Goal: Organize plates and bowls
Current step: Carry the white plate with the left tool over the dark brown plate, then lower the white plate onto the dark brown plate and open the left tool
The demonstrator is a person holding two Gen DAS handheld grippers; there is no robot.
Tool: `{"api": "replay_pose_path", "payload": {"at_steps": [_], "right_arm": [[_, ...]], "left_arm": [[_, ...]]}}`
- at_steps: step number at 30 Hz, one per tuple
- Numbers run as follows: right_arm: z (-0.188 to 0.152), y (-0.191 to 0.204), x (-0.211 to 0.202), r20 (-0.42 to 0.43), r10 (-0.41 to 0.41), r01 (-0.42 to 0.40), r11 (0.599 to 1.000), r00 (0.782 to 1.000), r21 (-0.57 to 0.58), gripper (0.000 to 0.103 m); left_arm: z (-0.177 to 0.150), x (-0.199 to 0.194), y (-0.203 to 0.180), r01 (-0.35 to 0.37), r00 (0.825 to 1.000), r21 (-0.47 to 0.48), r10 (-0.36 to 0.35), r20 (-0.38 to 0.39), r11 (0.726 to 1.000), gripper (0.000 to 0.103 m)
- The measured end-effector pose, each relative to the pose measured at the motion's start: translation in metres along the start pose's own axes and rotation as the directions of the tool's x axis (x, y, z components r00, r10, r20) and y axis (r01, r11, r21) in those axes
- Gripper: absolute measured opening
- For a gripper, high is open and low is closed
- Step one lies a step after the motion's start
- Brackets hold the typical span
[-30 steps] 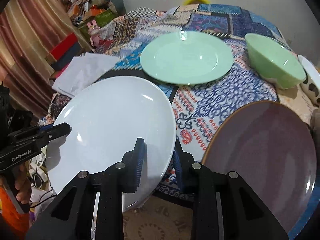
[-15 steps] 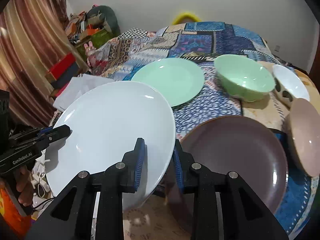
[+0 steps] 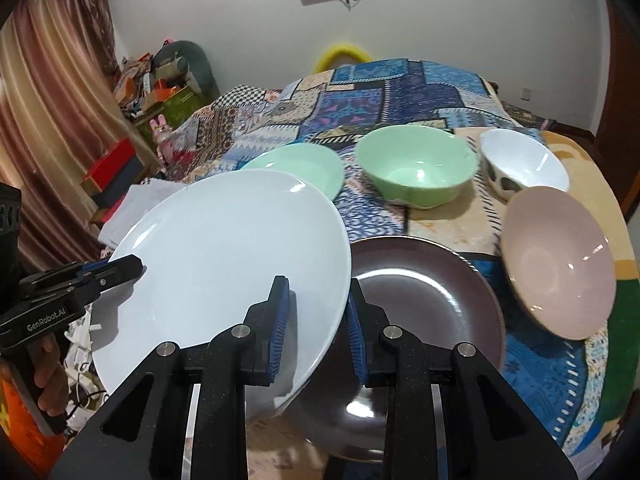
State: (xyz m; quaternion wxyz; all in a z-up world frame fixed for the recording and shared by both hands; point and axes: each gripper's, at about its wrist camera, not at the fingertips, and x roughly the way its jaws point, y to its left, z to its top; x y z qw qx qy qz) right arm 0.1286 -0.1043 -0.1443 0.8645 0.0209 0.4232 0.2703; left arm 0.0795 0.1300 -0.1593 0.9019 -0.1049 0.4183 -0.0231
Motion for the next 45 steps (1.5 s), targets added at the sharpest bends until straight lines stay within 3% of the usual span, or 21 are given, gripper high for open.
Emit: {"api": "replay_pose_path", "payload": {"at_steps": [22,35,45], "right_arm": [[-0.025,-0.072,-0.019,-0.012,-0.044,0.045,0.992,0.999,0.121,0.025],[-0.042,-0.092,-0.003,-0.086,-0.062,0.075,0.986,0.994,0.152,0.025],[-0.043,-0.092,0.003,-0.097,-0.052,0.066,0.987,0.994,0.148,0.025]], "left_arm": [[0.007,0.052,-0.079,0.044,0.995,0.074,-0.037,-0.092,0.996,0.026],[-0.003,0.092,-0.089,0.067,0.983,0.072,-0.053,-0.174,0.995,0.026],[-0.007,0.112,-0.086,0.052,0.975,0.060,-0.038,-0.218,0.997,0.027]]}}
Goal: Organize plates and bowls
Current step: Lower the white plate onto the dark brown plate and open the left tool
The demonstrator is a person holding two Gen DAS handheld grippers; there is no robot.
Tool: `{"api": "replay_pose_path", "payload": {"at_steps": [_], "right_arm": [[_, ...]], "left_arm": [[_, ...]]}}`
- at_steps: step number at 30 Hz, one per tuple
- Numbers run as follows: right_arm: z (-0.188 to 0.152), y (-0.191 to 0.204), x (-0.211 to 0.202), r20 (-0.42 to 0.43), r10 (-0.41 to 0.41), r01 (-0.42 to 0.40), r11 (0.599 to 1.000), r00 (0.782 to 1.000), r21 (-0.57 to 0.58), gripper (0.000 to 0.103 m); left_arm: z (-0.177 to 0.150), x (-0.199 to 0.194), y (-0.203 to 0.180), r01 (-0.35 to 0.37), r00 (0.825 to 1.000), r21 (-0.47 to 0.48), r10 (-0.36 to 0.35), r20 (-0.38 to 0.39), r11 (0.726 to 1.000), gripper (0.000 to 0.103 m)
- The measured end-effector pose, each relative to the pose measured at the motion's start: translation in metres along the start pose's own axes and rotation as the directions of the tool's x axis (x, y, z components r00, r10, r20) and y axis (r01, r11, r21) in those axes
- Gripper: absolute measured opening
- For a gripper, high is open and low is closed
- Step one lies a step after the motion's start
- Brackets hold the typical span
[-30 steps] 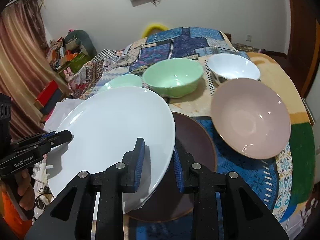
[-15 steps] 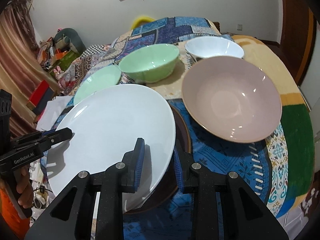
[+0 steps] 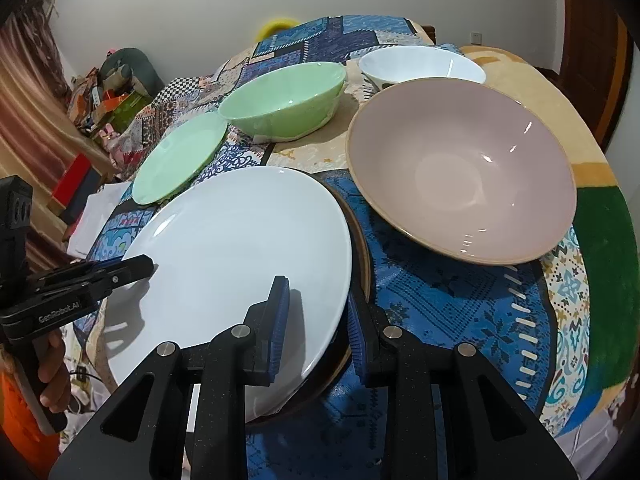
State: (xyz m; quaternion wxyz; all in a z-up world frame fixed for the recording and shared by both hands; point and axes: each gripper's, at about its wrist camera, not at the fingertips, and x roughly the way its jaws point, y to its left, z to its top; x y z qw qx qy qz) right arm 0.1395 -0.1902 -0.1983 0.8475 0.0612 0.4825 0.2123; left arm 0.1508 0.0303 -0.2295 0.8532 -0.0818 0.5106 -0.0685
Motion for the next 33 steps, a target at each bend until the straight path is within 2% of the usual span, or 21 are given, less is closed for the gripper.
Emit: {"api": "replay_pose_path", "payload": {"at_steps": [16,19,21,28,30,33], "right_arm": [[0.002,0.004,-0.003,0.020,-0.039,0.039,0.999,0.999,-0.032,0.026],[0.003,0.003,-0.004,0.018,-0.042,0.042,0.999,0.999,-0.029,0.026],[0.003,0.003,-0.008,0.034,-0.071,0.073,0.997,0.997,-0.038,0.028],[0.009,0.012,-0.021,0.073,-0.059,0.065,0.994,0.996,-0.083,0.028],[0.011,0.016,-0.022,0.073,-0.054,0.060,0.994,0.996,-0.086,0.028],[0.016,0.021,-0.022,0.085,-0.049,0.057,0.994,0.995,-0.093,0.028]], "left_arm": [[0.000,0.014,-0.002,-0.026,0.999,0.015,0.027,-0.021,1.000,0.026],[-0.001,0.012,-0.003,-0.032,0.999,0.022,0.033,-0.022,0.999,0.026],[-0.002,0.009,-0.004,-0.034,0.999,0.026,0.034,-0.017,0.999,0.026],[-0.007,-0.007,-0.004,-0.035,0.999,0.025,0.035,0.008,0.999,0.027],[-0.006,-0.014,-0.002,-0.043,0.999,0.021,0.042,0.026,0.999,0.029],[-0.006,-0.031,0.002,-0.062,0.996,0.012,0.061,0.070,0.998,0.045]]}}
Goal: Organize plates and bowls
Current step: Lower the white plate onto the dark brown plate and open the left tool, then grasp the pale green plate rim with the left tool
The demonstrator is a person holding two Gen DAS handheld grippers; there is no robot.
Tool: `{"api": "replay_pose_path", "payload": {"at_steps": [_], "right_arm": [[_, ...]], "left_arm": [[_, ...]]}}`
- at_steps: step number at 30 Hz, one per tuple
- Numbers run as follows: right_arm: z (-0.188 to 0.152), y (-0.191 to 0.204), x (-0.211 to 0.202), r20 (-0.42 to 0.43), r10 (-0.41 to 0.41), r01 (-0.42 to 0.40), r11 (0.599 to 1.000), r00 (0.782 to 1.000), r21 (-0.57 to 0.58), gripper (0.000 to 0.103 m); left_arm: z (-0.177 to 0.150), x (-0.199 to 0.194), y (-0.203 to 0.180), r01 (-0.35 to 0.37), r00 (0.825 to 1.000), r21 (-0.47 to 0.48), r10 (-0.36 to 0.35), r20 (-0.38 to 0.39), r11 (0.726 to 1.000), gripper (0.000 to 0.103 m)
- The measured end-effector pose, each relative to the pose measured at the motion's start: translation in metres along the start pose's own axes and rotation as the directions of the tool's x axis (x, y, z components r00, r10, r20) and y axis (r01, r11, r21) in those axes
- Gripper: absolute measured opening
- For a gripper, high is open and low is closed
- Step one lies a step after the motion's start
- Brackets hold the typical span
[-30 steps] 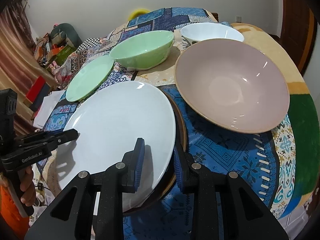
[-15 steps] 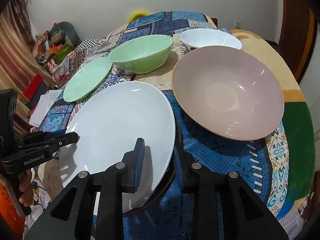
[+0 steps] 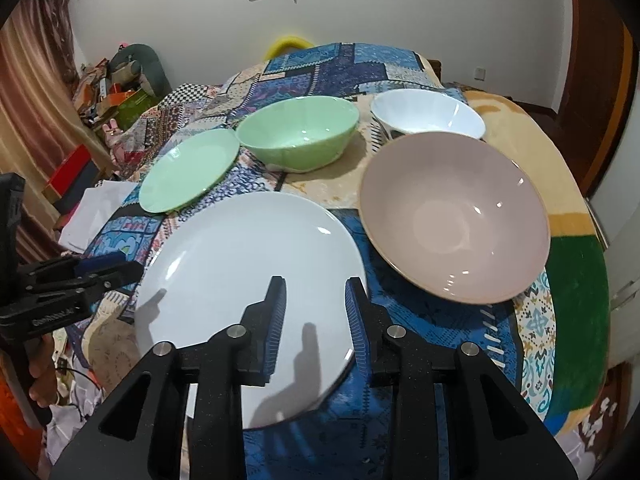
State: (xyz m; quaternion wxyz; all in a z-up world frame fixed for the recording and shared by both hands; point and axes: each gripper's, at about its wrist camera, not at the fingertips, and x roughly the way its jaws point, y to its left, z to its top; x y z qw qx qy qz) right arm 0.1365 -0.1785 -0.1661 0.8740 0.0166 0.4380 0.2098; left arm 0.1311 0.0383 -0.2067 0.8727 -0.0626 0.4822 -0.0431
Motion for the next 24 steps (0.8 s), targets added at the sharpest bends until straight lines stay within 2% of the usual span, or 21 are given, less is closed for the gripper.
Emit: {"api": "replay_pose_path", "payload": {"at_steps": [4,8,9,13,19,24], "right_arm": [[0.009,0.011,0.000,0.016,0.010,-0.010,1.000,1.000,-0.018,0.030],[0.022,0.026,0.002,0.039,0.018,-0.016,0.998,0.999,-0.053,0.039],[0.026,0.030,0.003,0.049,0.018,-0.015,0.998,0.999,-0.063,0.040],[0.039,0.044,0.011,0.069,0.032,-0.026,0.996,0.997,-0.087,0.045],[0.056,0.065,0.036,0.059,0.051,-0.043,0.989,0.997,-0.138,0.048],[0.065,0.076,0.062,0.017,0.074,-0.071,0.985,0.997,-0.158,0.048]], "left_arm": [[0.008,-0.020,0.013,-0.030,0.998,0.001,0.030,0.057,1.000,0.059],[0.018,-0.041,0.033,-0.067,0.991,-0.019,0.069,0.114,0.998,0.068],[0.021,-0.045,0.037,-0.077,0.988,-0.019,0.079,0.130,0.997,0.070],[0.032,-0.057,0.054,-0.128,0.973,-0.024,0.130,0.188,0.991,0.086],[0.051,-0.051,0.083,-0.157,0.965,-0.057,0.165,0.202,0.986,0.090],[0.065,-0.028,0.110,-0.169,0.969,-0.082,0.181,0.168,0.982,0.090]]}}
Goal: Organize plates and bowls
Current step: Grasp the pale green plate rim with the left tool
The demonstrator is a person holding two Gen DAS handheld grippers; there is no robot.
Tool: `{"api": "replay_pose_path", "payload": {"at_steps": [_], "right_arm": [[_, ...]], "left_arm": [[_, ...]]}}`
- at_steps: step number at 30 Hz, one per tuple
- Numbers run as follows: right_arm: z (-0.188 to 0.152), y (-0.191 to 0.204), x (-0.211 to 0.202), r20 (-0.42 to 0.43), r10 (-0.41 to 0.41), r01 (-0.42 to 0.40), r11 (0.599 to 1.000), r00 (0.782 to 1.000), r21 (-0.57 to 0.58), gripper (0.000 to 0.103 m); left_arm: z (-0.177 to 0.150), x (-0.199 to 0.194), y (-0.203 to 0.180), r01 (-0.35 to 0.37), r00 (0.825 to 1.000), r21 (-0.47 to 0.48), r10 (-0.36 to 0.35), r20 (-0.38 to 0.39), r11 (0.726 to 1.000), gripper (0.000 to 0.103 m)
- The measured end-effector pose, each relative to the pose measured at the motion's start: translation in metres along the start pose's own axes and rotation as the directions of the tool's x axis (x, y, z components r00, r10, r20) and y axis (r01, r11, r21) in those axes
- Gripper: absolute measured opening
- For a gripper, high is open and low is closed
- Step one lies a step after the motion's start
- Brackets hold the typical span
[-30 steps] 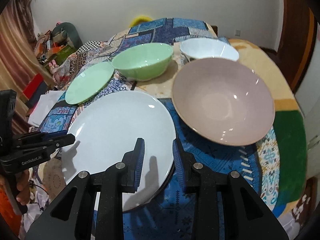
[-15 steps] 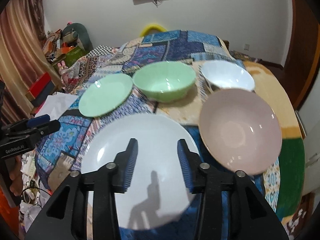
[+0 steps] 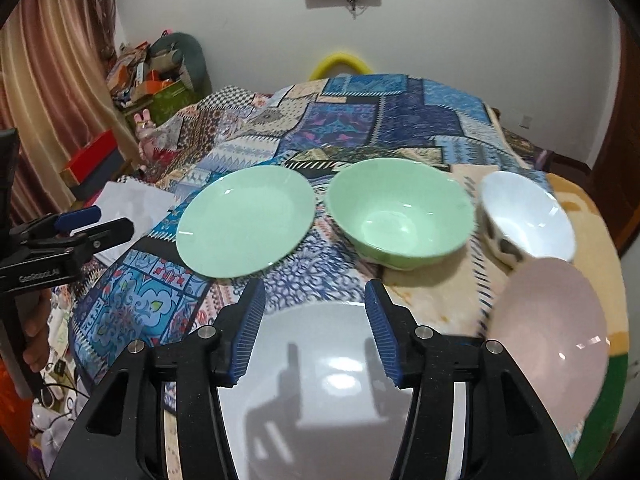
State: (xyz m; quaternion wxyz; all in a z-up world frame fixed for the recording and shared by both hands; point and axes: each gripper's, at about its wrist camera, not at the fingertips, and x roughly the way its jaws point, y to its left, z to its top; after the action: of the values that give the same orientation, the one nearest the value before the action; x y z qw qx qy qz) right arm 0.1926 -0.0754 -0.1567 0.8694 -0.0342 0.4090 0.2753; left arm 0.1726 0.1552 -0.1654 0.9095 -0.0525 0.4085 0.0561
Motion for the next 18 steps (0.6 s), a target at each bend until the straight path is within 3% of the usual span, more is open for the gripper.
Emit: {"api": "replay_pose_path", "payload": {"at_steps": [6,11,14,18], "right_arm": [[0.012,0.008,0.033,-0.056,0.025,-0.026,1.000,0.998,-0.012,0.048],[0.019,0.013,0.059,-0.108,0.027,-0.030,0.999,0.994,-0.031,0.048],[0.022,0.014,0.070,-0.127,0.025,-0.028,0.999,0.992,-0.023,0.040],[0.025,0.015,0.078,-0.146,0.015,-0.020,0.999,0.989,-0.032,0.037]], "left_arm": [[0.004,0.042,0.026,0.007,0.999,-0.033,-0.008,-0.035,0.999,0.089],[0.007,0.073,0.042,0.024,0.997,-0.028,-0.026,-0.075,0.999,0.064],[0.011,0.091,0.048,0.034,0.995,-0.024,-0.037,-0.095,0.999,0.057],[0.016,0.114,0.054,0.067,0.989,-0.037,-0.071,-0.131,0.997,0.042]]}}
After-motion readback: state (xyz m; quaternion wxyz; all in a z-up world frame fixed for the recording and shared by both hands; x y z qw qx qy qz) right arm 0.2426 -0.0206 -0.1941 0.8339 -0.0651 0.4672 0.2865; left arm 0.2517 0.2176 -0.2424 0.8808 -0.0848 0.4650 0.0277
